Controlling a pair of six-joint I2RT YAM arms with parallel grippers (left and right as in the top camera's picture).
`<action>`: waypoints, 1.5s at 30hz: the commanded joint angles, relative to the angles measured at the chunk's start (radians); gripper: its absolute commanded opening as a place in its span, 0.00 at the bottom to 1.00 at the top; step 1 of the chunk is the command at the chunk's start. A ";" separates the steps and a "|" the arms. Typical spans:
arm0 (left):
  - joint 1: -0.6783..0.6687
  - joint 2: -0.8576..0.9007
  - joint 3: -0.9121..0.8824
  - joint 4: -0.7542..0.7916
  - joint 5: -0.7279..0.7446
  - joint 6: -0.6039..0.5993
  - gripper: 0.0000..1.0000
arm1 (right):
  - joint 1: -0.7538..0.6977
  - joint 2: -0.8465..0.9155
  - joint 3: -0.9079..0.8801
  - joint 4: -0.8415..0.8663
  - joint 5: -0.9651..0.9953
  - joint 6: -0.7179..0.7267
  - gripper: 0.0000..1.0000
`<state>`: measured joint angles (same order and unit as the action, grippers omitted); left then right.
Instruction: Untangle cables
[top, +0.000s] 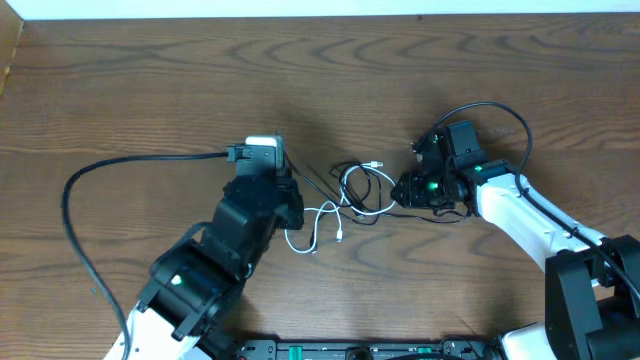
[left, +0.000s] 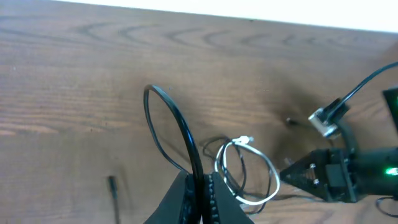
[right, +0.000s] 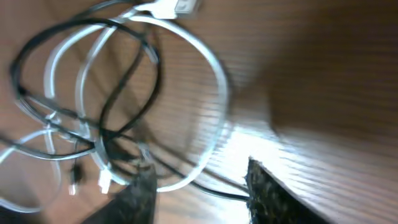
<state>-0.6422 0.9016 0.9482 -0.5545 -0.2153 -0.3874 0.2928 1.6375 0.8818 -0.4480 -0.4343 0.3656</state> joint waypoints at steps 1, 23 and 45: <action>0.002 0.056 0.006 -0.013 -0.002 0.008 0.08 | 0.044 0.000 -0.001 -0.020 -0.008 0.119 0.34; 0.002 0.180 0.005 -0.064 0.055 0.009 0.07 | 0.258 0.199 -0.005 0.055 0.218 0.223 0.02; 0.002 0.328 0.005 -0.096 0.100 0.009 0.08 | -0.102 -0.546 0.005 -0.097 0.407 0.070 0.01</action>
<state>-0.6422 1.2083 0.9482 -0.6479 -0.1471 -0.3878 0.2333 1.1873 0.8829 -0.5415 -0.0917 0.4545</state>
